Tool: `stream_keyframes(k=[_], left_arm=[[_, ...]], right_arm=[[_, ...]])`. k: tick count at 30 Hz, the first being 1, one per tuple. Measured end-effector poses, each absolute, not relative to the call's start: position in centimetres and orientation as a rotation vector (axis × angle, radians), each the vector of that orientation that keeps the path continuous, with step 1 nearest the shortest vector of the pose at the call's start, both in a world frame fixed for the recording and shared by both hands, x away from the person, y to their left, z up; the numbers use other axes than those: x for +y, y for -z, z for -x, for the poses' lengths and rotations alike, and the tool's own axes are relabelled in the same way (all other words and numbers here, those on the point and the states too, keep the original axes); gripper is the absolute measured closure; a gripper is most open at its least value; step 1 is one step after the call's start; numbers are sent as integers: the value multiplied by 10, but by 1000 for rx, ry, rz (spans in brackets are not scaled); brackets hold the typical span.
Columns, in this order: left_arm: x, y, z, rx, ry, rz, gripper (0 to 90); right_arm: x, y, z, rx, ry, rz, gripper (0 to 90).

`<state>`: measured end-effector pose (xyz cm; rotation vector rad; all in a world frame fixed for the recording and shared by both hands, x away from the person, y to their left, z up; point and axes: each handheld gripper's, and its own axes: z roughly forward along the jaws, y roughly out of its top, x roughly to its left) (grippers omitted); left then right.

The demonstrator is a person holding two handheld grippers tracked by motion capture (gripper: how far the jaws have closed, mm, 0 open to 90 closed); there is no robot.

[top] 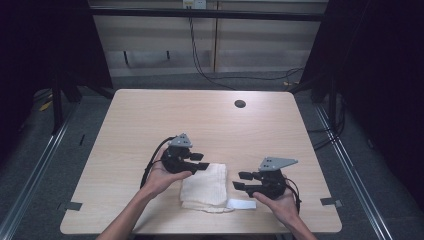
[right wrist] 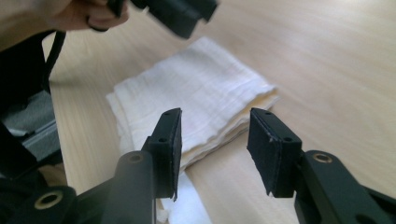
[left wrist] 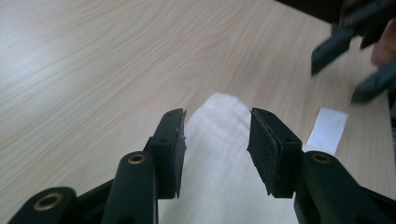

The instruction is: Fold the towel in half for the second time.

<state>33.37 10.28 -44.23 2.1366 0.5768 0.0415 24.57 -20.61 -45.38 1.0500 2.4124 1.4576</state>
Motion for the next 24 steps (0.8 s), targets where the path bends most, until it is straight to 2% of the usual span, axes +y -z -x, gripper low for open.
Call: stream_keyframes(k=[3, 7, 14, 21, 24], left_arm=[[116, 440, -327, 613, -39, -2128, 601], [134, 438, -314, 610, -67, -2144, 558], [173, 440, -304, 709, -99, -2119, 544], [206, 449, -289, 793, -106, -2090, 426], [214, 453, -276, 778, -97, -2118, 393]], right_arm=[[-216, 448, -247, 2374, -1452, -1063, 552], [-227, 444, -246, 2342, -1436, -1069, 563], [-254, 443, -240, 2263, -1421, -1143, 536], [-280, 451, -232, 2190, -1364, -1168, 549], [-289, 454, -230, 2175, -1356, -1192, 534]])
